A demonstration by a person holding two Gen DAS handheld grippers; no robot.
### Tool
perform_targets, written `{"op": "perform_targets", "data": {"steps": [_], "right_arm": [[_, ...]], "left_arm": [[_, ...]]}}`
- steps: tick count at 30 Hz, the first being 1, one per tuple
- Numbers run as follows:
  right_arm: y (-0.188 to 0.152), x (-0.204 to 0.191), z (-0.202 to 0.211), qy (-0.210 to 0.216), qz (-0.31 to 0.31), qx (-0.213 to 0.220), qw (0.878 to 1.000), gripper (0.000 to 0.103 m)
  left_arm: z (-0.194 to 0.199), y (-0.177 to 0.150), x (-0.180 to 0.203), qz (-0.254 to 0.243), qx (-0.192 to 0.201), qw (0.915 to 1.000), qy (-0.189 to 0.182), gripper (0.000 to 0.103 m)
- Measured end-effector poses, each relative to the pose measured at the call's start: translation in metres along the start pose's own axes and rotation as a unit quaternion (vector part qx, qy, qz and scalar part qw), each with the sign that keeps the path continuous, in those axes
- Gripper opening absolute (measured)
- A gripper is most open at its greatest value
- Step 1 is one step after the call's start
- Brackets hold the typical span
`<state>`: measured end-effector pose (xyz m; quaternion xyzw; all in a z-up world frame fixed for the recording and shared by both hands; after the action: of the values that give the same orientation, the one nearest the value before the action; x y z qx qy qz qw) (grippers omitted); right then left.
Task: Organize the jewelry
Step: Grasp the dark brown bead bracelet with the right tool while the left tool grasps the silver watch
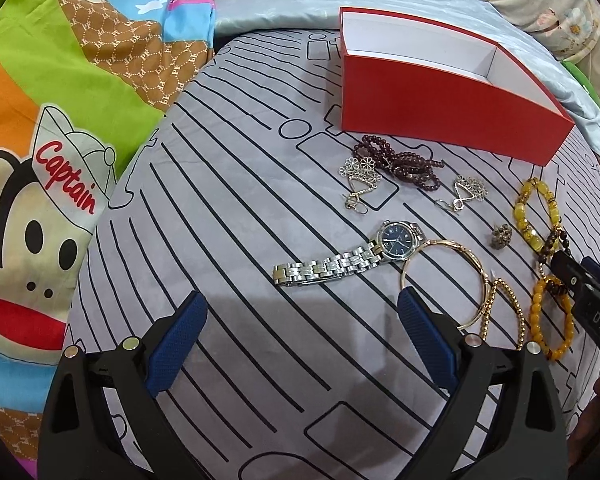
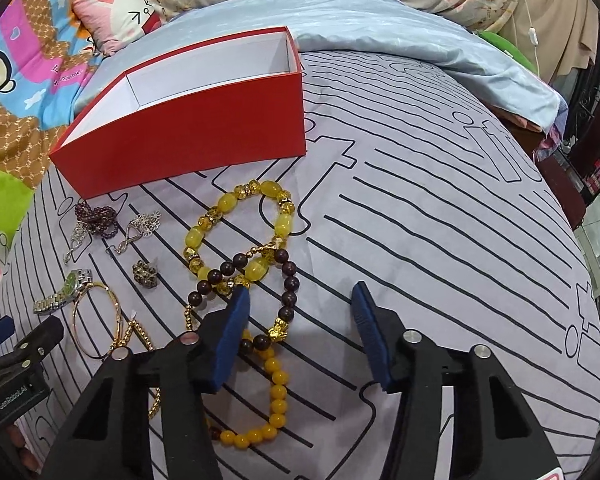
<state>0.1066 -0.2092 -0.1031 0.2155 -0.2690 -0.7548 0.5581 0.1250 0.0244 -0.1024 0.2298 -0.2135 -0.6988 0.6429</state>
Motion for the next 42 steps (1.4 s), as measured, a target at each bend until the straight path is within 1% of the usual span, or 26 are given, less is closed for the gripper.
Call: {"op": "perform_targets", "data": {"steps": [1,3,6,7,8,9,10,12,14,21,28,37,38,39,41,42], "right_arm": [[0.001,0.000,0.000,0.000,0.000,0.001,1.000,0.046],[0.001,0.000,0.000,0.000,0.001,0.002,1.000,0.039],[0.001,0.000,0.000,-0.001,0.007,0.006,1.000,0.035],[0.001,0.000,0.000,-0.001,0.008,0.006,1.000,0.032],[0.001,-0.001,0.000,0.002,0.010,0.006,1.000,0.025],[0.000,-0.003,0.001,0.005,0.010,0.006,1.000,0.021],[-0.001,-0.003,0.002,0.006,0.011,0.006,1.000,0.020],[-0.002,-0.005,0.003,0.010,0.013,0.006,1.000,0.012],[-0.004,-0.006,0.005,0.016,0.012,0.003,1.000,0.007],[-0.005,-0.007,0.013,0.027,0.010,0.007,1.000,0.007],[-0.001,-0.002,0.032,0.045,-0.004,0.019,0.999,0.007],[-0.001,0.000,0.045,0.048,-0.007,0.026,0.998,0.007],[-0.002,-0.001,0.045,0.049,-0.007,0.026,0.998,0.007],[-0.002,-0.001,0.045,0.049,-0.007,0.026,0.998,0.007],[-0.002,-0.002,0.044,0.051,-0.007,0.025,0.998,0.007],[-0.002,-0.002,0.044,0.052,-0.008,0.024,0.998,0.007]], "left_arm": [[-0.001,0.000,0.000,0.000,-0.001,1.0000,-0.001,0.094],[-0.002,0.001,0.000,0.001,-0.002,1.0000,-0.002,0.094],[-0.004,0.002,0.002,0.000,-0.002,1.0000,-0.001,0.094],[-0.003,0.002,0.002,0.000,-0.003,1.0000,-0.001,0.094],[-0.003,0.002,0.003,-0.001,-0.003,1.0000,-0.001,0.094],[-0.004,0.002,0.003,-0.001,-0.003,1.0000,0.000,0.094],[-0.004,0.002,0.004,-0.002,-0.003,1.0000,0.000,0.094],[-0.005,0.002,0.006,-0.003,-0.004,1.0000,0.000,0.094],[-0.004,0.002,0.007,-0.004,-0.004,1.0000,-0.002,0.094],[-0.002,0.003,0.010,-0.005,0.000,0.9999,-0.010,0.094],[0.003,0.003,0.013,-0.007,0.005,0.9998,-0.017,0.094],[-0.003,0.009,0.022,-0.020,0.015,0.9990,-0.038,0.093],[-0.005,0.010,0.023,-0.026,0.017,0.9988,-0.038,0.092],[-0.007,0.011,0.025,-0.033,0.019,0.9984,-0.042,0.088],[-0.013,0.014,0.025,-0.039,0.019,0.9978,-0.049,0.083],[-0.016,0.015,0.025,-0.042,0.020,0.9977,-0.051,0.078]]}}
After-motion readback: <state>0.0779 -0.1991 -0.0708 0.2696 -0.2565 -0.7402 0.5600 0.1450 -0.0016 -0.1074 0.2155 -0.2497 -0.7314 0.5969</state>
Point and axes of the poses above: each gripper's, at about its wrist camera, not at the fingertips, and z roughly against the way its jaws point, x to its right, y to its top, the point moved 7 cm from there along -z, roughly the way its jaws point, and after that the axes turned 8 degrees about x, right-handed, at the moved point
